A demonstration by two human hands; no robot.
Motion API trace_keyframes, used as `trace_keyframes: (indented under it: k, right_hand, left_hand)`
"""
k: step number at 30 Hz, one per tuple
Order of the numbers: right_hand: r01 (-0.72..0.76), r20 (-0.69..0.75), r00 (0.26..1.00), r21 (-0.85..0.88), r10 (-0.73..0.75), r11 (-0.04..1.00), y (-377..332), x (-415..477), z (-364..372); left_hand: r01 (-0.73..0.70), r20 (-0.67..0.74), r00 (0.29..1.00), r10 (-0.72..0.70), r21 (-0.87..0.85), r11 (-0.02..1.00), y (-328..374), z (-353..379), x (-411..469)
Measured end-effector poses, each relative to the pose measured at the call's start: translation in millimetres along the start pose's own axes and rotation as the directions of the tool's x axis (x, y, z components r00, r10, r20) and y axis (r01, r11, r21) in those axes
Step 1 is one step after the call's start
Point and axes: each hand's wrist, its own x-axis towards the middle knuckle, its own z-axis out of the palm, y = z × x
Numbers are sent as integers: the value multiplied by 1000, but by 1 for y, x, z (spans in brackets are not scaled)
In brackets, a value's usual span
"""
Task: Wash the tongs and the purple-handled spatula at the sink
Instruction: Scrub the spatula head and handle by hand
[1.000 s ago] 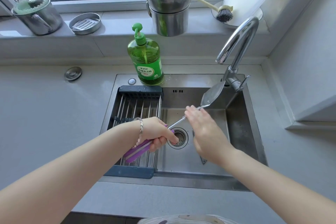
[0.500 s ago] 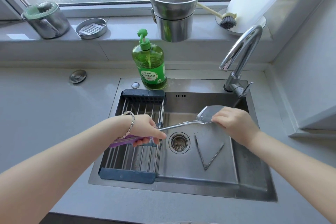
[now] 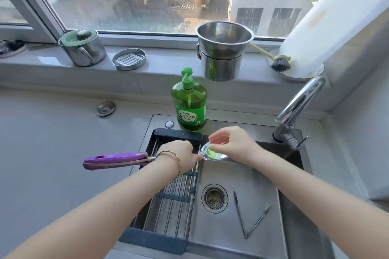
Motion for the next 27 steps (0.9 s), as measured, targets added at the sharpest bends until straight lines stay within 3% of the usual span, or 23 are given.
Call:
trace_keyframes:
  k: [2, 4, 9, 12, 14, 18, 27]
  right_hand:
    - [-75, -66, 992, 399, 110, 914, -30, 31, -14]
    - [-194, -23, 967, 575, 253, 795, -57, 63, -24]
    - [-447, 284, 885, 744, 370, 497, -91, 130, -22]
    - [-469, 354, 853, 843, 382, 266, -96, 153, -18]
    - [-458, 366, 850, 869, 379, 187, -95, 163, -16]
    - [-488, 389, 840, 847, 378, 211, -89, 169, -19]
    - [-508, 306, 834, 751, 459, 422, -88, 181, -27]
  left_hand:
    - [26, -24, 999, -26, -14, 1000, -11, -6, 6]
    - [48, -5, 999, -48, -45, 998, -21, -12, 11]
    - [62, 15, 998, -62, -41, 997, -32, -22, 24]
    - [43, 11, 999, -42, -66, 997, -36, -22, 31]
    - [39, 0, 999, -40, -99, 994, -38, -19, 37]
    - [51, 21, 999, -49, -151, 987, -40, -11, 46]
    - [-12, 2, 1000, 12, -107, 994, -38, -16, 62]
